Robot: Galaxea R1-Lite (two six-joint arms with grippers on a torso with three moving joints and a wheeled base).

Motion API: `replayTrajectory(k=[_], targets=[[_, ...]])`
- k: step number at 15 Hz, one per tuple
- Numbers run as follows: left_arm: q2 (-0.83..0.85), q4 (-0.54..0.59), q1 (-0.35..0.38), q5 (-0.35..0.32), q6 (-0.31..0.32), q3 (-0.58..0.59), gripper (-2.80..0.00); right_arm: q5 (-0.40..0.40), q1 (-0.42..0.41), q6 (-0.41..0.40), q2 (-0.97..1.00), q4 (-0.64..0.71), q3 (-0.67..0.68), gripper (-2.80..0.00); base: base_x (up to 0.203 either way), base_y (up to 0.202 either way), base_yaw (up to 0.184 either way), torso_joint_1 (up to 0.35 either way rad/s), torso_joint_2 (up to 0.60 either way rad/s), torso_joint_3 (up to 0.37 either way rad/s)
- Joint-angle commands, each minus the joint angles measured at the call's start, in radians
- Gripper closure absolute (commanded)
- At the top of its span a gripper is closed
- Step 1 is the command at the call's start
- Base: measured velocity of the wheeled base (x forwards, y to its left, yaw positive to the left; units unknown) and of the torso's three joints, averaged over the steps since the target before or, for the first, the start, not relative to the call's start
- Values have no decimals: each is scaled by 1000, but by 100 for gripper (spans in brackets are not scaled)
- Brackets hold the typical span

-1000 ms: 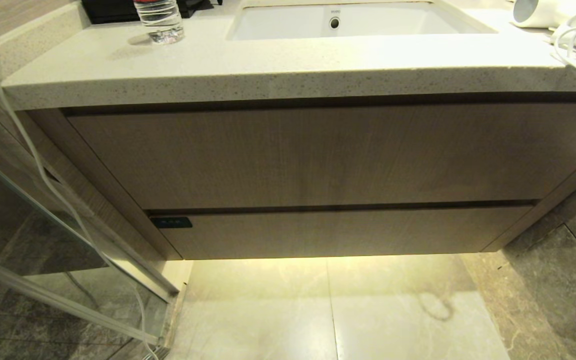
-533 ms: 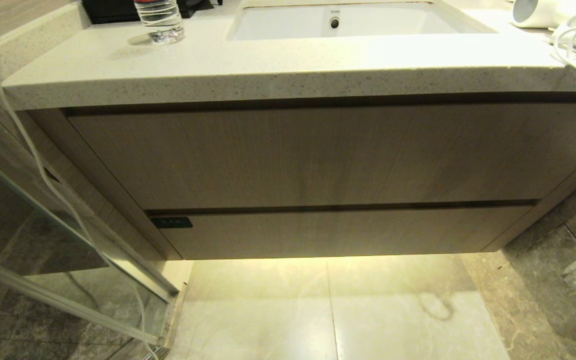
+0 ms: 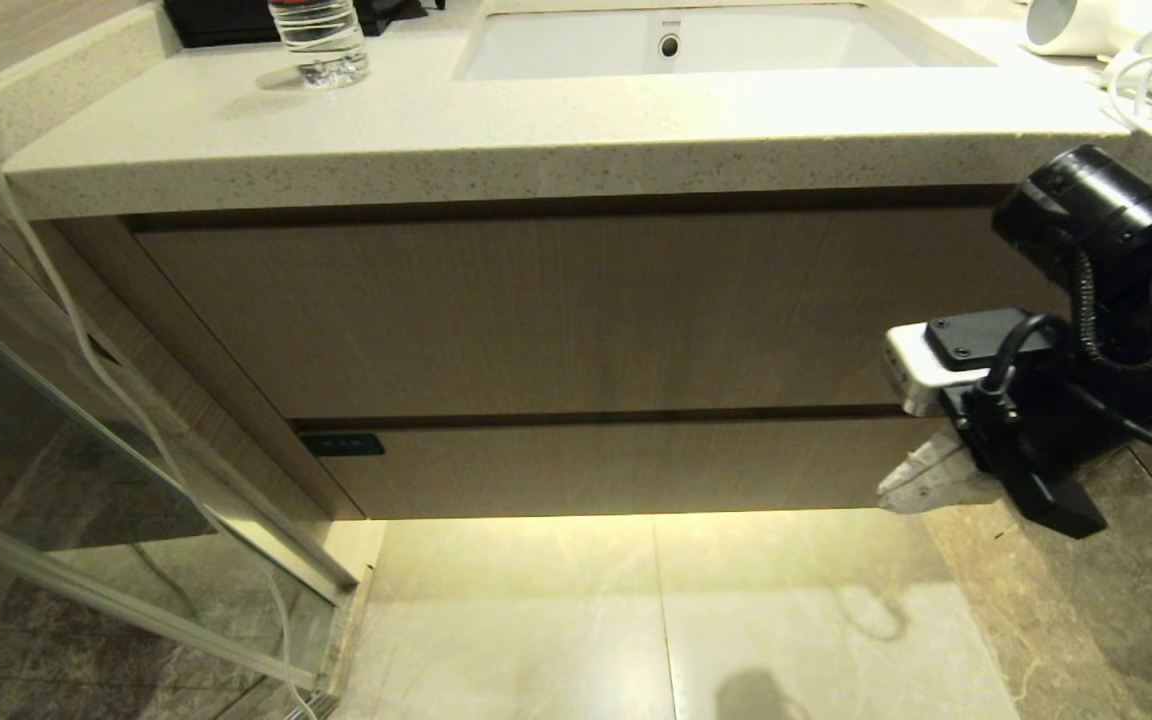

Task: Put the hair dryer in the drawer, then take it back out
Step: Pull open the drawer

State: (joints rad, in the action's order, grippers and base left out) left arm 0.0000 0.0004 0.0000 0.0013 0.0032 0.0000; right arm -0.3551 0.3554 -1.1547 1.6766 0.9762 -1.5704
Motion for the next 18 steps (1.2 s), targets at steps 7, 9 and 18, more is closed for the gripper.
replayTrajectory(k=[7,9,18], targets=[[0,0,0,0,0,0,0,87,11,-17,101,-614,196,0,0,0,0,0,0,0],[0,0,0,0,0,0,0,87,11,-17,101,-614,196,0,0,0,0,0,0,0],[0,0,0,0,0,0,0,191,20,-215,54,-651,414,0,0,0,0,0,0,0]])
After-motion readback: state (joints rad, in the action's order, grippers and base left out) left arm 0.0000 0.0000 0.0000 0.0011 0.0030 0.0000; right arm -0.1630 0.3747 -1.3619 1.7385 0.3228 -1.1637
